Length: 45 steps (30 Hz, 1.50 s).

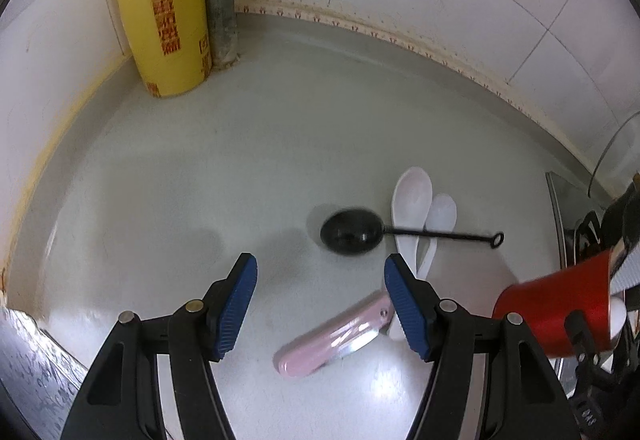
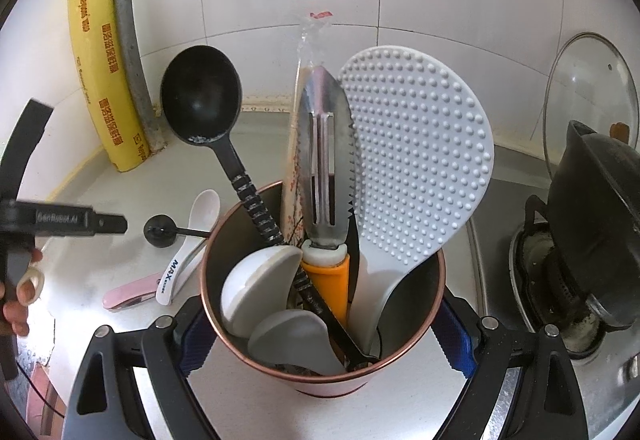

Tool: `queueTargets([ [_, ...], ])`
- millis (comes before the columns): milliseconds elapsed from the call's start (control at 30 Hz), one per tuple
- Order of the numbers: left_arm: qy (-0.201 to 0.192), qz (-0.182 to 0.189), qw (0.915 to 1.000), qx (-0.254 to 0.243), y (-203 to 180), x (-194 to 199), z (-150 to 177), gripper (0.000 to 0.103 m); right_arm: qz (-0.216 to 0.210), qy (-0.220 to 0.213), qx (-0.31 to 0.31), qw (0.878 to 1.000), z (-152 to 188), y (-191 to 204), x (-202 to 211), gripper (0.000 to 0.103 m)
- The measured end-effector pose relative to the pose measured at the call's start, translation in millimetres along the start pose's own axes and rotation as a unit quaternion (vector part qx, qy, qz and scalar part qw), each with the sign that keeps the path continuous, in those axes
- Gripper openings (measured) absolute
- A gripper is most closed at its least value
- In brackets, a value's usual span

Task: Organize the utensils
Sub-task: 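Move the open left gripper to the black scoop on the counter, then close the left gripper on the black scoop bowl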

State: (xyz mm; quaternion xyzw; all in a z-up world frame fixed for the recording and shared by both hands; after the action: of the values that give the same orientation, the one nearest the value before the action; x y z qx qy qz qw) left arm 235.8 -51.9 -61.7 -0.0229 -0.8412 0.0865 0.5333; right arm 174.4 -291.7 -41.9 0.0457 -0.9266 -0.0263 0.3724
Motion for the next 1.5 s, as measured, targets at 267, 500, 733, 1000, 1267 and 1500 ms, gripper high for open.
queueTargets([
  [267, -0.003, 0.013, 0.999, -0.043, -28, -6, -34, 0.067, -0.007, -0.001, -0.007, 1.0, 2, 4, 0, 0.093],
  [500, 0.035, 0.021, 0.9992, -0.003, -15, -33, -27, 0.067, -0.01, 0.0, -0.006, 1.0, 0, 1, -4, 0.093],
  [733, 0.052, 0.013, 0.9972, -0.052, -20, -48, -1, 0.067, -0.008, 0.0, -0.007, 1.0, 1, -6, -2, 0.093],
  [1000, 0.043, 0.051, 0.9976, 0.018, -15, -51, -9, 0.067, -0.005, 0.001, -0.005, 1.0, 1, -4, -1, 0.093],
  [1267, 0.066, 0.081, 0.9924, 0.066, -10, -59, -15, 0.065, -0.004, 0.002, -0.003, 1.0, 1, -3, -2, 0.093],
  [1500, 0.07, 0.079, 0.9916, 0.074, -15, -65, -5, 0.048, -0.002, 0.0, -0.004, 1.0, 2, -2, 1, 0.093],
])
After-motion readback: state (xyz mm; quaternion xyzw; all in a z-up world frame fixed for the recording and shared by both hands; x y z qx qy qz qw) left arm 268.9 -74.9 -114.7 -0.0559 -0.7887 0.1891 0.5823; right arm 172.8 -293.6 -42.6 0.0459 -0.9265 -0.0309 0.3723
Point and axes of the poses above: each gripper's, at about its wrist camera, not at the fingertips, and x roughly against the way its jaws point, y to its left, z to its underside, the point moved 8 cm from there along -x, roughly the way its jaws point, and after that the axes turned 2 degrees about -z, right-handed, at the moved point
